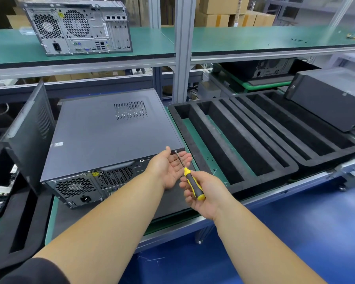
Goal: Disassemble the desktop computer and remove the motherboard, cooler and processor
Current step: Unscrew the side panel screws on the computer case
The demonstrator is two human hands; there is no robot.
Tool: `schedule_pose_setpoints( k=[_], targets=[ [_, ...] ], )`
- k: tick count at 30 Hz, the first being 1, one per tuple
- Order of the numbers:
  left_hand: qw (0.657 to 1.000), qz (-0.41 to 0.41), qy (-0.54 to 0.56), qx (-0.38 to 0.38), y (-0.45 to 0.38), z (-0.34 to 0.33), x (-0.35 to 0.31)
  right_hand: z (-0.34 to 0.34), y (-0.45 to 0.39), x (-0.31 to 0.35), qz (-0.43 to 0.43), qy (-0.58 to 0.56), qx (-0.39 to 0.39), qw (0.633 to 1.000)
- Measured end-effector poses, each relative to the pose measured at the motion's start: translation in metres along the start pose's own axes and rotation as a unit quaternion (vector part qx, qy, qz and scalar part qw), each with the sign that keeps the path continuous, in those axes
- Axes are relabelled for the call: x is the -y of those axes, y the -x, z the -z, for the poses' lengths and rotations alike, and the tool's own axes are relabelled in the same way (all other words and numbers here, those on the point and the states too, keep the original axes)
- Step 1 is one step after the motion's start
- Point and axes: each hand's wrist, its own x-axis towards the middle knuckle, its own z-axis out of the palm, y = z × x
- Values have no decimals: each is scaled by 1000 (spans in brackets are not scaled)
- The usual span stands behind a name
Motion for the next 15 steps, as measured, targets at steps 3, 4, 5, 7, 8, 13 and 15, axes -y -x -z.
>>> schedule_pose_setpoints(
  k=[3, 4, 5, 7, 8, 13, 15],
  targets=[
    [1000, 2, -1, 4, -2, 1, 0, 0, 1, -2, 11, -14, -3, 1000],
    [1000, 2, -2, 4, -2, 2, -1, 0, 1, -2, 15, -19, -3, 1000],
    [1000, 2, -3, 5, -2, 2, -1, -1, 1, -2, 17, -23, -1, 1000],
    [1000, 1, -8, 6, -3, 3, -1, -3, 1, -2, 19, -22, 4, 1000],
    [1000, 1, -11, 8, -2, 3, -1, -4, 1, -1, 17, -18, 7, 1000],
    [1000, 9, -22, 11, -1, 4, -4, -3, 2, 1, -6, -26, 19, 999],
    [999, 14, -29, 9, -1, 4, -5, -3, 3, 0, 3, 12, -8, 1000]
  ],
)
